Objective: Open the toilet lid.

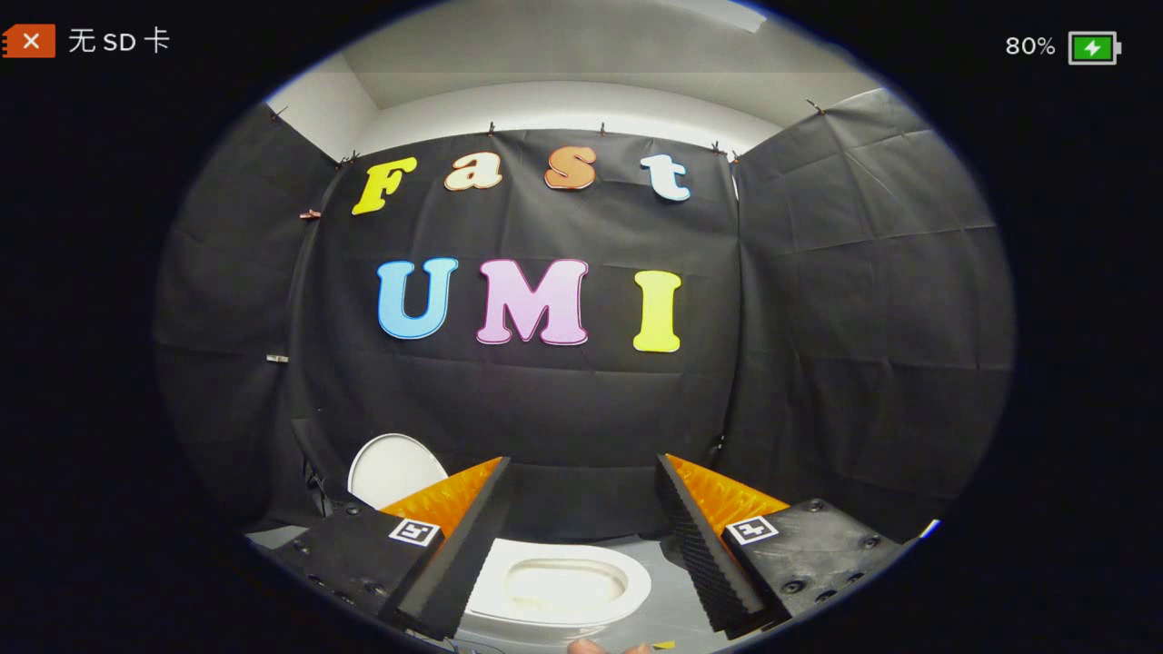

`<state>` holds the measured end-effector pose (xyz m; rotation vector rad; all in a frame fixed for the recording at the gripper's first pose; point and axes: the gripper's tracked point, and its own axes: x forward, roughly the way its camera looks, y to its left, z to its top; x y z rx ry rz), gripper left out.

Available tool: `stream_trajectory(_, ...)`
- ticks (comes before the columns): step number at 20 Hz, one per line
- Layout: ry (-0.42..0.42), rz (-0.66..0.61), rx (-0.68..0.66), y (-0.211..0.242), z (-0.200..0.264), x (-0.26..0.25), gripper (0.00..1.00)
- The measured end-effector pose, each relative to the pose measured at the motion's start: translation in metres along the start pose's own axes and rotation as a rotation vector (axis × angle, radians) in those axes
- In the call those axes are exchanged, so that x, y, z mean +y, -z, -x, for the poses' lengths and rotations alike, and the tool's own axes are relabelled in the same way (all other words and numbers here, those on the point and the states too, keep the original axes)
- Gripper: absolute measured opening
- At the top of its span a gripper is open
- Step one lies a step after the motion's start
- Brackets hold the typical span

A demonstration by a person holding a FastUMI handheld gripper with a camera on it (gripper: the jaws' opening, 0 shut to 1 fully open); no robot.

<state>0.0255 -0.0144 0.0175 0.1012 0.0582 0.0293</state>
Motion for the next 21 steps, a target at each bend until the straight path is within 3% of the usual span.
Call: stream_trajectory(21, 0.000, 0.006, 0.000, 0.0021, 0.0011, 0.0009, 0.98)
